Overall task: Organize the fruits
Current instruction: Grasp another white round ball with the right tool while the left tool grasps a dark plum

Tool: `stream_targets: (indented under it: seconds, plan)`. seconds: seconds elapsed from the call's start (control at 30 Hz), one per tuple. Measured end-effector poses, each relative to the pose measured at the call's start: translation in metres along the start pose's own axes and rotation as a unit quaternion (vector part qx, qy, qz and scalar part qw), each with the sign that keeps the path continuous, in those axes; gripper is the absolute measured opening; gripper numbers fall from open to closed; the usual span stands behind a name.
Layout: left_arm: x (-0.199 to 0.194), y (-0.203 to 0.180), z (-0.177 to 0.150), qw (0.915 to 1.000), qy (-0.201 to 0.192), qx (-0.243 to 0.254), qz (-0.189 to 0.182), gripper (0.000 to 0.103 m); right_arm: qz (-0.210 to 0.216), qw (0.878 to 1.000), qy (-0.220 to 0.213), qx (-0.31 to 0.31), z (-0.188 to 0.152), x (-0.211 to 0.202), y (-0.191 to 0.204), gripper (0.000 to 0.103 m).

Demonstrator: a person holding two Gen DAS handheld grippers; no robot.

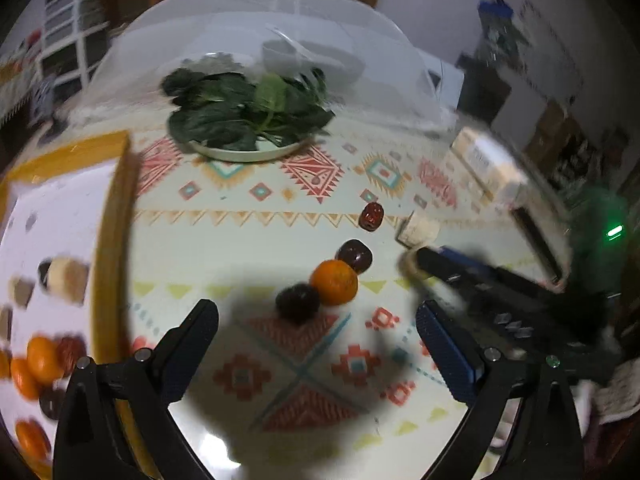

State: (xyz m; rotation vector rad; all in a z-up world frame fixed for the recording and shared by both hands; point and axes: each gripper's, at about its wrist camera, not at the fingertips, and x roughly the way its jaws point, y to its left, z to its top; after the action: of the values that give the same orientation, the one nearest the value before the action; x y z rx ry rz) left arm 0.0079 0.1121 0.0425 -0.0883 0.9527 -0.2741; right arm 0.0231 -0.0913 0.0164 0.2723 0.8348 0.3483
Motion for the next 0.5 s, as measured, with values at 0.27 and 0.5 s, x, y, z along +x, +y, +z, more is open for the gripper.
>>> stream_targets:
  seconds: [0.27, 0.5]
  plan:
    - [0.037, -0.018, 0.008, 0.9983, 0.018, 0.052, 0.019, 0.092, 0.000, 1.000, -0.010, 0.021, 0.005, -0.005, -0.010, 0.033]
    - [0.052, -0.028, 0.005, 0.9949, 0.028, 0.082, 0.052, 0.063, -0.001, 1.000, -0.012, 0.019, 0.005, -0.004, -0.009, 0.033]
